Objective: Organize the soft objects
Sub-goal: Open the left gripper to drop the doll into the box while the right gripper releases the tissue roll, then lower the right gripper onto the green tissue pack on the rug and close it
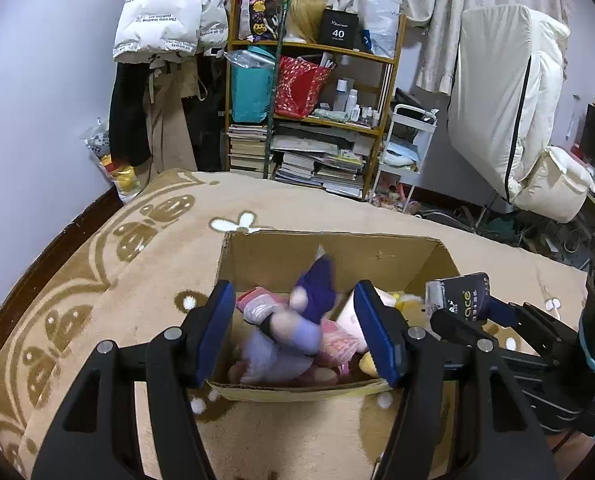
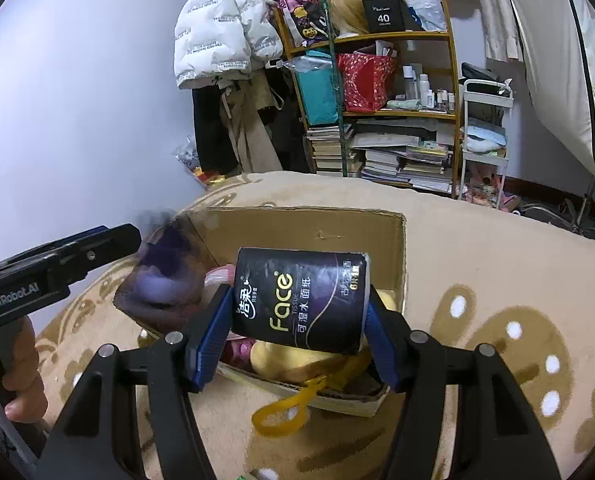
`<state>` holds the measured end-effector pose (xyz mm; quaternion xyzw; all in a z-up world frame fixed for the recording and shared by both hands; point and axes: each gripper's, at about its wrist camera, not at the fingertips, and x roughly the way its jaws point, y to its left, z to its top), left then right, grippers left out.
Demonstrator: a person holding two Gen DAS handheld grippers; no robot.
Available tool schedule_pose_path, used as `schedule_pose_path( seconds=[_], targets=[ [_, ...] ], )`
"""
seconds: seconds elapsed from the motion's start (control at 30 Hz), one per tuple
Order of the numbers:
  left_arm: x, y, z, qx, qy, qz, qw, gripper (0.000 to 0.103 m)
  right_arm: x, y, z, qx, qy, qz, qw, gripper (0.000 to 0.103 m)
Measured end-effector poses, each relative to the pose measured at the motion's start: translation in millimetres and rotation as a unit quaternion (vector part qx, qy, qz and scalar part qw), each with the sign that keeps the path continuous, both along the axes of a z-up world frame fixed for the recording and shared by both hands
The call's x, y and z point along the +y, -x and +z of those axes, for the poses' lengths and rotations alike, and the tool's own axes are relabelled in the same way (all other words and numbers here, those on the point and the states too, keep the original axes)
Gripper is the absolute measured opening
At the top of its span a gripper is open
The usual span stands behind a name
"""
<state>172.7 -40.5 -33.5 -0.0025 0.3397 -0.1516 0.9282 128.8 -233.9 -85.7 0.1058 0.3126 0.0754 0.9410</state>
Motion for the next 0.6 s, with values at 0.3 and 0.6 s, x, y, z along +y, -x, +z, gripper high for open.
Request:
schedule_pose_path(
  seconds=[0.3, 0.6],
  targets=[
    [4, -1, -4, 0.019, -0.028, 0.008, 0.9994, 0.068, 1, -1, -2, -0.008, -0.013, 0.015, 1.000, 0.068],
    [10, 24, 6, 0.006, -0.068, 0.014, 0.9975, 0.079, 1, 3, 0, -0.007, -0.011, 0.009, 1.000, 0.091]
  ],
)
